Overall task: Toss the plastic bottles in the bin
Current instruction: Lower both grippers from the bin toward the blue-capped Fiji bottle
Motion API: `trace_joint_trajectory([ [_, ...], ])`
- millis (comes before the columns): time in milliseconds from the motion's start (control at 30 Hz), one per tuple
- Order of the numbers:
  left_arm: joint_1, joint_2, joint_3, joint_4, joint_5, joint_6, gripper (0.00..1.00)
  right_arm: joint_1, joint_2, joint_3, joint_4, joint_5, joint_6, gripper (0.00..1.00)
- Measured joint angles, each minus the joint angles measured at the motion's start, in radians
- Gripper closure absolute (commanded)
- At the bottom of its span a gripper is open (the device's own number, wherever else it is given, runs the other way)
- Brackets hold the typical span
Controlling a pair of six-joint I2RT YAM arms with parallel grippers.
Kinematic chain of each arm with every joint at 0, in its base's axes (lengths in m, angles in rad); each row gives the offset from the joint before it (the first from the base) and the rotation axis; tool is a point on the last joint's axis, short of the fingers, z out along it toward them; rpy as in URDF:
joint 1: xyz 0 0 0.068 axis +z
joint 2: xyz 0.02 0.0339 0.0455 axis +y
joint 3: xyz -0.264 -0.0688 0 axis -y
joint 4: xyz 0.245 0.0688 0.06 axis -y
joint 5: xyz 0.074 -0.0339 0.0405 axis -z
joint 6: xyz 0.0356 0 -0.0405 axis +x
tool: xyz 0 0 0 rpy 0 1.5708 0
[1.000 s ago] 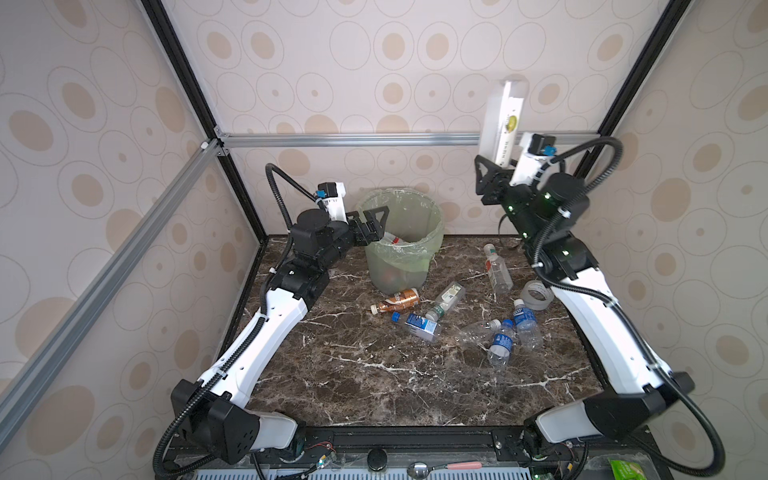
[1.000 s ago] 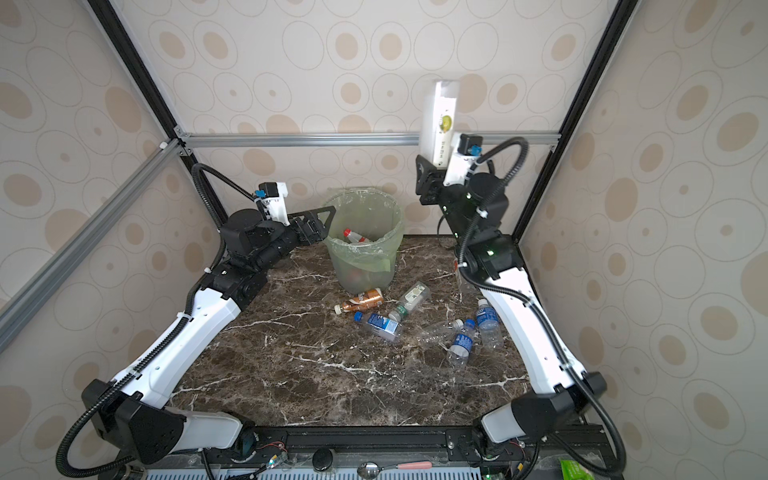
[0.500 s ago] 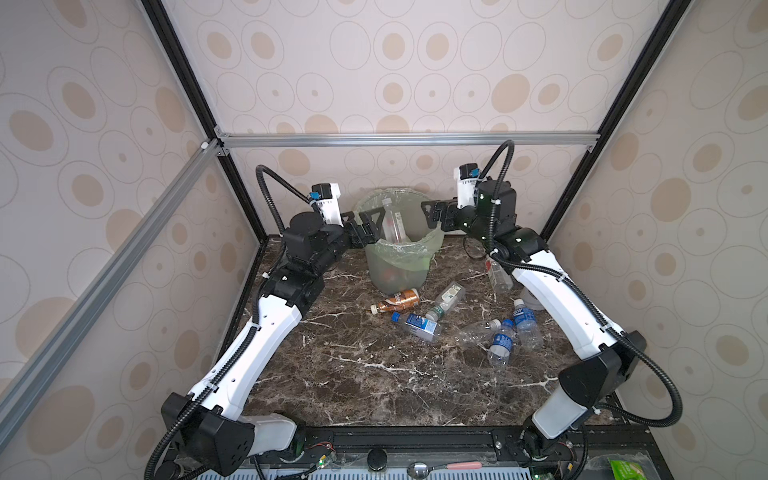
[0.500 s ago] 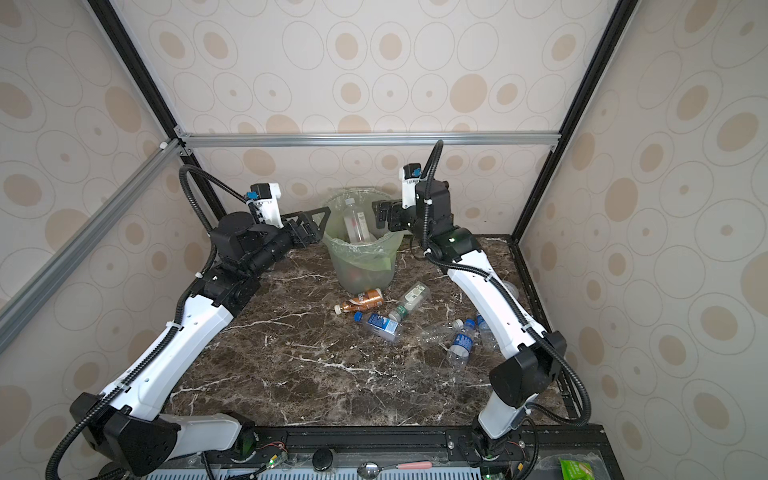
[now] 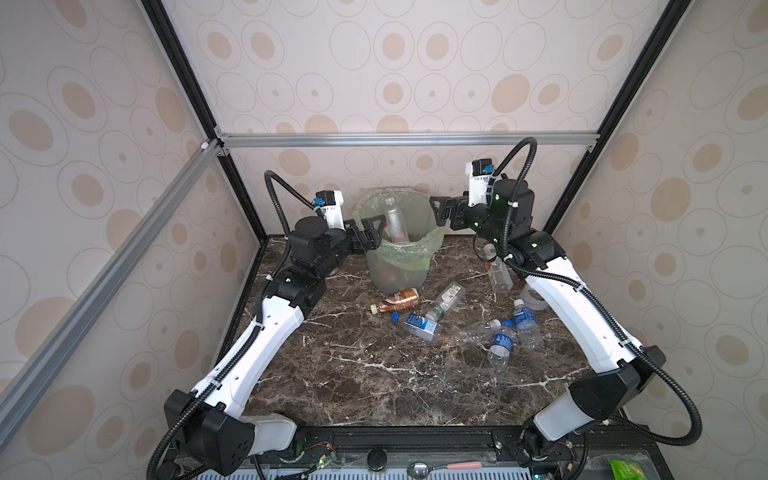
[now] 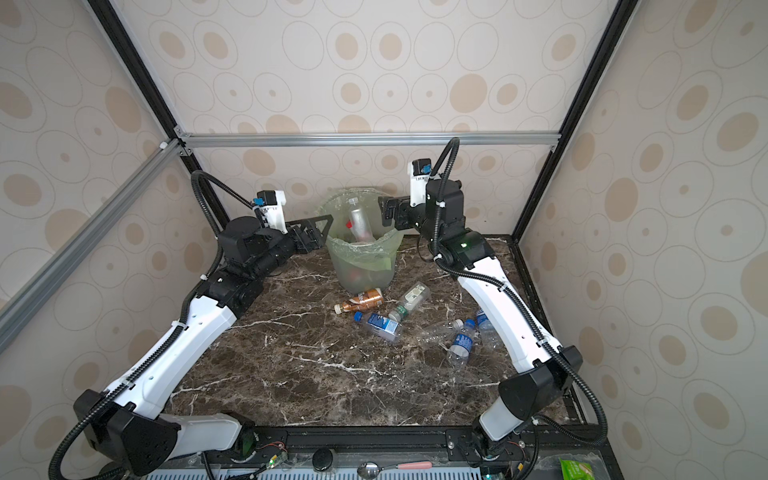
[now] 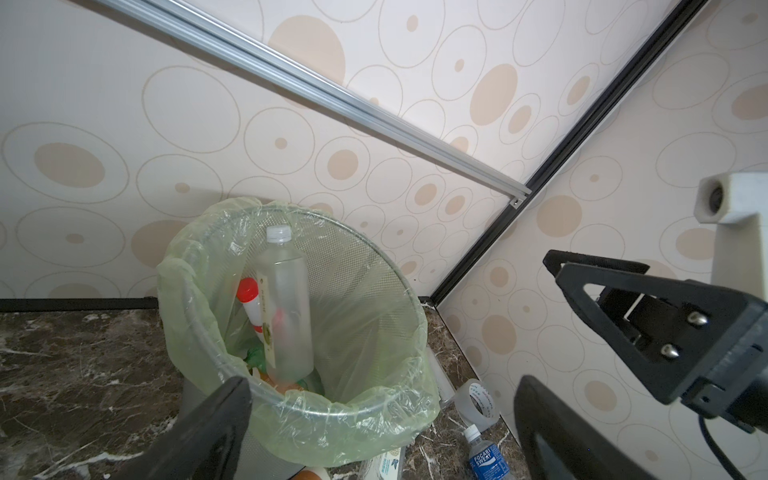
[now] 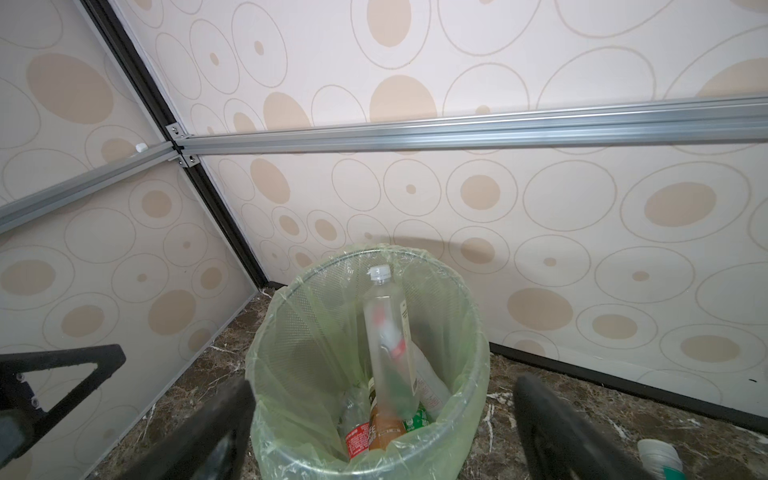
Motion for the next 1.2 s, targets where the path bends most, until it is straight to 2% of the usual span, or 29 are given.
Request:
trace_joint_trajectory([
  [300,0.0,-0.003,-0.02,-0.021,0.0,0.0,0.01,0.0,-0.08,-0.098,0.013,0.012,-0.017,0.0],
  [567,0.0,-0.016,-0.103,-0.052,-0.001,-0.007,0.01,-0.017,-0.187,-0.261,0.039,0.02,-0.029,0.0],
  [900,0.0,-0.024,-0.277,-0.149,0.006,-0.033,0.01,-0.04,-0.261,-0.462,0.035,0.022,-0.028,0.0],
  [1200,0.0,-0.026,-0.504,-0.098,0.093,-0.125,0.01,-0.042,-0.308,-0.7,0.031,-0.023,0.045,0.0],
])
